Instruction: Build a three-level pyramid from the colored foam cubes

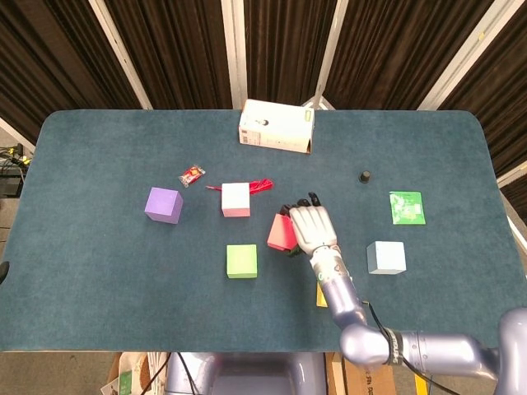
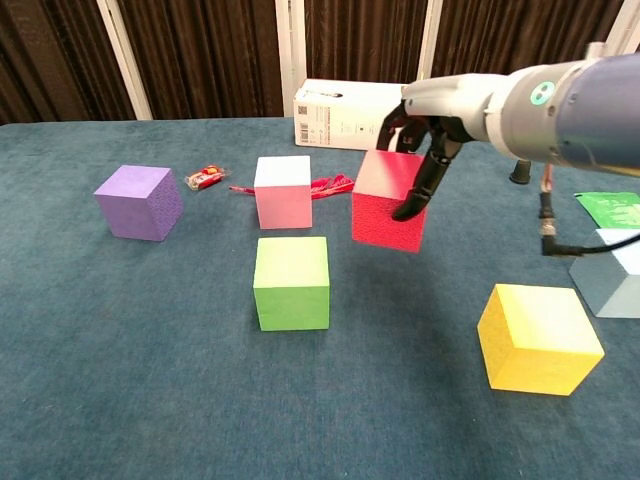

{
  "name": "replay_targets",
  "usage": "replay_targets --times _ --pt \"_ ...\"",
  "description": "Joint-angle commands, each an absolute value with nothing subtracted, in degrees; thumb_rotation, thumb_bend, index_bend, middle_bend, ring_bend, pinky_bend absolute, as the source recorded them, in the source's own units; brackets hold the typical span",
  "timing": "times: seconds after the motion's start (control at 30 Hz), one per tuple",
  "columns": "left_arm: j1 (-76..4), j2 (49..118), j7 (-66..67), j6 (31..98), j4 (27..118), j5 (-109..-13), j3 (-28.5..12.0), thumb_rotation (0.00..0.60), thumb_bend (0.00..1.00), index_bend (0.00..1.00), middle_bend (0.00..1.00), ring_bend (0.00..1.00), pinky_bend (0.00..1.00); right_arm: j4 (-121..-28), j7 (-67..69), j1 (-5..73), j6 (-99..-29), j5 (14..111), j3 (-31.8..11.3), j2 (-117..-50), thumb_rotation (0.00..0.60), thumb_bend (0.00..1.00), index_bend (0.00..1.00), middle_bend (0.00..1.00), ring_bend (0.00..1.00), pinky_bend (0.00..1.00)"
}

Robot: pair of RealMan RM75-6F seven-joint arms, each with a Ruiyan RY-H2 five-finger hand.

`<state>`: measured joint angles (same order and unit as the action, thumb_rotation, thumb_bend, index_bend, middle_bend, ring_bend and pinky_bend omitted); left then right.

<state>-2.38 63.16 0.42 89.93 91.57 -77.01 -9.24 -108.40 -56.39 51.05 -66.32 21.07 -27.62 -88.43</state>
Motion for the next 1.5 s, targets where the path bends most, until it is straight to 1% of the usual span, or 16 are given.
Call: replay_targets --times 0.03,0.17,0.5,0.67,0.77,1.0,1.3,1.5 --pt "-2.5 63.45 0.64 89.99 91.08 -76.99 -9.34 0.6 0.36 0.17 0.0 0.0 0.02 -103.35 -55.09 54.03 -61.17 22.74 -26.49 -87.52 0.6 0.35 0.42 0.4 0.19 0.0" --pt "-2.65 63.84 1.53 89.77 90.77 -76.53 -9.42 0.6 0.36 0.17 0.0 0.0 0.02 -98.25 -53.78 56.15 -57.21 23.41 -25.2 -87.78 0.6 0.35 0.42 0.4 0.19 0.0" --pt "-2.45 64.19 2.45 90.42 90.68 -76.01 -9.76 0.6 0.36 0.17 0.0 0.0 0.02 -85.66 -51.33 64.24 -47.2 19.43 -23.82 -89.31 0.6 0.35 0.42 0.4 0.19 0.0" --pt "-2.58 64.64 3.39 90.45 90.25 -75.75 -9.87 0.6 0.36 0.17 0.0 0.0 0.02 -80.42 -48.12 66.89 -41.55 17.38 -23.6 -89.19 0.6 0.35 0.42 0.4 0.18 0.0" --pt "-2.77 64.92 3.87 90.14 90.03 -75.46 -9.95 0.6 0.36 0.17 0.0 0.0 0.02 -77.76 -47.48 68.62 -38.62 16.12 -22.05 -88.39 0.6 0.35 0.42 0.4 0.18 0.0" --pt "-2.92 65.39 4.59 90.11 89.71 -74.73 -10.36 0.6 0.36 0.17 0.0 0.0 0.02 -72.09 -45.18 72.3 -34.3 12.66 -18.91 -87.74 0.6 0.35 0.42 0.4 0.18 0.0" --pt "-2.85 65.68 4.92 90.53 89.42 -74.33 -10.74 0.6 0.36 0.17 0.0 0.0 0.02 -65.69 -39.68 73.98 -29.46 15.17 -16.01 -88.68 0.6 0.35 0.42 0.4 0.17 0.0" --pt "-2.85 65.85 5.12 90.78 89.48 -74.94 -10.51 0.6 0.36 0.17 0.0 0.0 0.02 -64.2 -33.87 73.3 -26.5 18.72 -15.44 -88.92 0.6 0.35 0.42 0.4 0.17 0.0"
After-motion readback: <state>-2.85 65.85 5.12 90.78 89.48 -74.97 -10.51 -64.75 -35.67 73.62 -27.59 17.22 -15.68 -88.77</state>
